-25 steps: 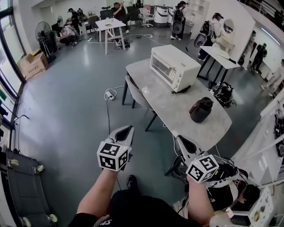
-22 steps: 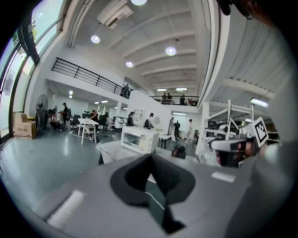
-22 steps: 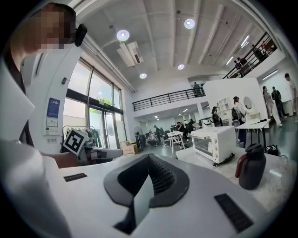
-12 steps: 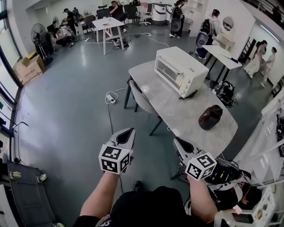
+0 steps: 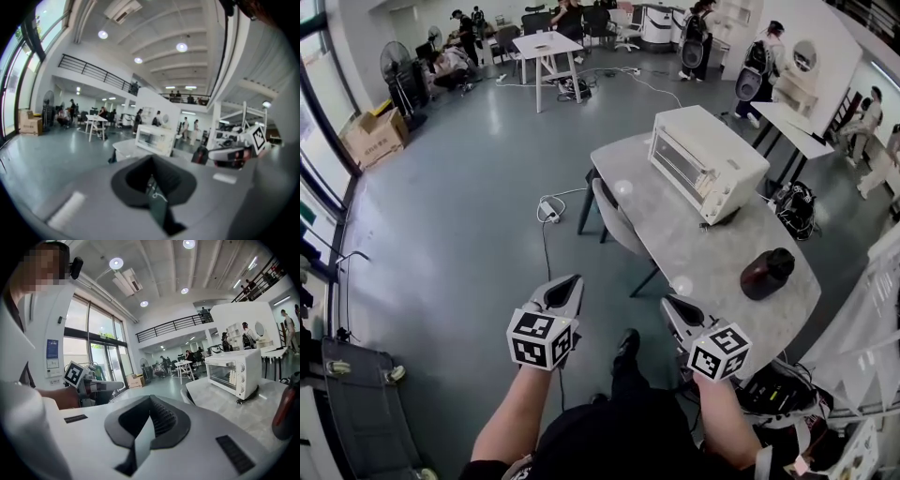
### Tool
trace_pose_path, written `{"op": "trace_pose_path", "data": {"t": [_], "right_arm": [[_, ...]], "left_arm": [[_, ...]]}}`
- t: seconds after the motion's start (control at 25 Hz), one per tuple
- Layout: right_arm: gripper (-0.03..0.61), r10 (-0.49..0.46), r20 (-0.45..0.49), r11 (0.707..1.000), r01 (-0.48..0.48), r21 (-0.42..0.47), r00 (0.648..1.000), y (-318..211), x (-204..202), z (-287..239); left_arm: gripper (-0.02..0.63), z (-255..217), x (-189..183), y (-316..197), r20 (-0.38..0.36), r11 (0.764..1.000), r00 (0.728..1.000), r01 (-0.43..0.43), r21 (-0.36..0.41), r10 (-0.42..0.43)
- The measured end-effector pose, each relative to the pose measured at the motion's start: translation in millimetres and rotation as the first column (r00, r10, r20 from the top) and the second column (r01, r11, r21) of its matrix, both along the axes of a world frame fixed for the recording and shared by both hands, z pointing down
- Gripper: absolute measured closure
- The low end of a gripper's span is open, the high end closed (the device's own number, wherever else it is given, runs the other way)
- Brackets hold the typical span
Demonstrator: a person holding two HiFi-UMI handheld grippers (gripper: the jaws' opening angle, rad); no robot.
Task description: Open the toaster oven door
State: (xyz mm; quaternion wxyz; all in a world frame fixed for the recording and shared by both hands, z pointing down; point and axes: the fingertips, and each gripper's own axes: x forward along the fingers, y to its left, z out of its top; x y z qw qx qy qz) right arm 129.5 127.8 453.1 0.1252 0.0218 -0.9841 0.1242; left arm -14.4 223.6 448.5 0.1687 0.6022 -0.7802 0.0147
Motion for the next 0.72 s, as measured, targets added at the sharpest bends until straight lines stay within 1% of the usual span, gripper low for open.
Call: {"op": "trace_pose_path", "data": {"t": [0.16, 0.32, 0.48, 0.6, 0.72], "right_arm": [[0.583, -0.026, 0.023, 1.0, 0.026, -0.008, 0.999, -31.8, -42.0, -1.3], [0.583, -0.06, 0.035, 0.998, 0.059, 0.01, 0.998, -86.6, -87.6, -8.8], [0.583, -0.097, 0.024, 0.995, 0.096, 0.04, 0.995, -149.5, -117.5, -18.8], [0.583, -0.11, 0.017, 0.991, 0.109, 0.073, 0.994, -181.6, -140.0, -21.2], [0.583, -0.103, 0.016, 0.992, 0.101, 0.078, 0.995, -208.6, -155.0, -20.3]], "left_arm": [[0.606, -9.9, -41.0, -29.1, 0.027, 1.0, 0.999, 0.022, 0.004, -0.022], [0.606, -21.8, -83.9, -84.2, 0.051, 0.999, 0.998, 0.044, 0.017, -0.045], [0.606, -29.4, -105.7, -155.8, 0.051, 0.999, 0.998, 0.042, 0.015, -0.042], [0.606, -27.9, -124.9, -195.9, 0.048, 0.999, 0.998, 0.03, 0.013, -0.031], [0.606, -28.3, -136.7, -231.3, 0.054, 1.0, 0.999, 0.001, 0.008, -0.002]]}}
